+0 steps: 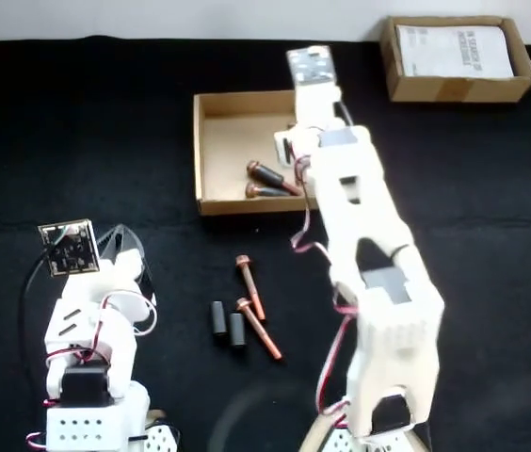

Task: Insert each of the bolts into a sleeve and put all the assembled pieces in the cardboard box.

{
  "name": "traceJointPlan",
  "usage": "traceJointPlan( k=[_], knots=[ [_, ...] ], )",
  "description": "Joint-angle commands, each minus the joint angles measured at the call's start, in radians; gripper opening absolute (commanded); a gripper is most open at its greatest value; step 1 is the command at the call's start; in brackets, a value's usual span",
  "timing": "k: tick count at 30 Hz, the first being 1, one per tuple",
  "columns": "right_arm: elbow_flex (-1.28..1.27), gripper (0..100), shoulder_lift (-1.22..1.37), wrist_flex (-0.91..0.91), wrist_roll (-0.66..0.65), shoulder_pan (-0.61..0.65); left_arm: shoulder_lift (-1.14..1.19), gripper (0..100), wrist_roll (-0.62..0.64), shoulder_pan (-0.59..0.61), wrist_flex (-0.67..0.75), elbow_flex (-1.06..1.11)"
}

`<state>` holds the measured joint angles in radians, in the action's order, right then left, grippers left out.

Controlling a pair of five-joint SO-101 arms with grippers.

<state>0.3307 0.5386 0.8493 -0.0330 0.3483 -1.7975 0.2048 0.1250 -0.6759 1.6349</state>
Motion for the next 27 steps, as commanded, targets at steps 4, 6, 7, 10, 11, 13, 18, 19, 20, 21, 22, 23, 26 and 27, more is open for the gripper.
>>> traceJointPlan(
  k=[4, 6, 7, 10, 11, 13, 18, 19, 20, 21, 22, 23, 26, 27],
  knots=[
    [0.417, 0.8, 0.257, 0.131, -0.132, -0.002, -0.015, 1, -0.006, 0.012, 0.018, 0.059],
    [0.522, 0.8, 0.340, 0.173, -0.196, -0.002, -0.015, 1, -0.003, 0.012, 0.015, 0.059],
    [0.572, 0.8, 0.375, 0.202, -0.229, -0.002, -0.015, 1, -0.003, 0.012, 0.014, 0.059],
    [0.723, 2.9, 0.458, 0.311, -0.285, 0.005, -0.015, 1, -0.003, 0.007, 0.014, 0.059],
    [0.769, 6.0, 0.475, 0.357, -0.290, 0.007, -0.015, 1, -0.003, 0.007, 0.014, 0.059],
    [0.854, 14.2, 0.498, 0.450, -0.287, 0.012, -0.015, 1, -0.003, 0.007, 0.014, 0.059],
    [1.050, 19.0, 0.507, 0.625, -0.285, 0.024, -0.015, 1, -0.003, 0.007, 0.012, 0.059],
    [1.099, 19.0, 0.507, 0.664, -0.285, 0.027, -0.015, 1, -0.003, 0.008, 0.012, 0.059],
    [1.158, 19.0, 0.507, 0.707, -0.282, 0.030, -0.015, 1, -0.003, 0.008, 0.011, 0.059],
    [1.218, 19.0, 0.507, 0.754, -0.264, 0.041, -0.013, 1, -0.003, 0.010, 0.005, 0.059],
    [1.283, 19.0, 0.507, 0.812, -0.232, 0.051, -0.013, 1, -0.003, 0.010, -0.014, 0.059],
    [1.348, 19.0, 0.507, 0.872, -0.196, 0.064, -0.013, 1, -0.003, 0.010, -0.034, 0.059],
    [1.454, 18.7, 0.492, 0.918, -0.081, 0.087, -0.013, 1, -0.003, 0.010, -0.110, 0.059],
    [1.443, 18.0, 0.456, 0.918, -0.043, 0.082, -0.013, 1, -0.002, 0.010, -0.135, 0.058]
  ],
)
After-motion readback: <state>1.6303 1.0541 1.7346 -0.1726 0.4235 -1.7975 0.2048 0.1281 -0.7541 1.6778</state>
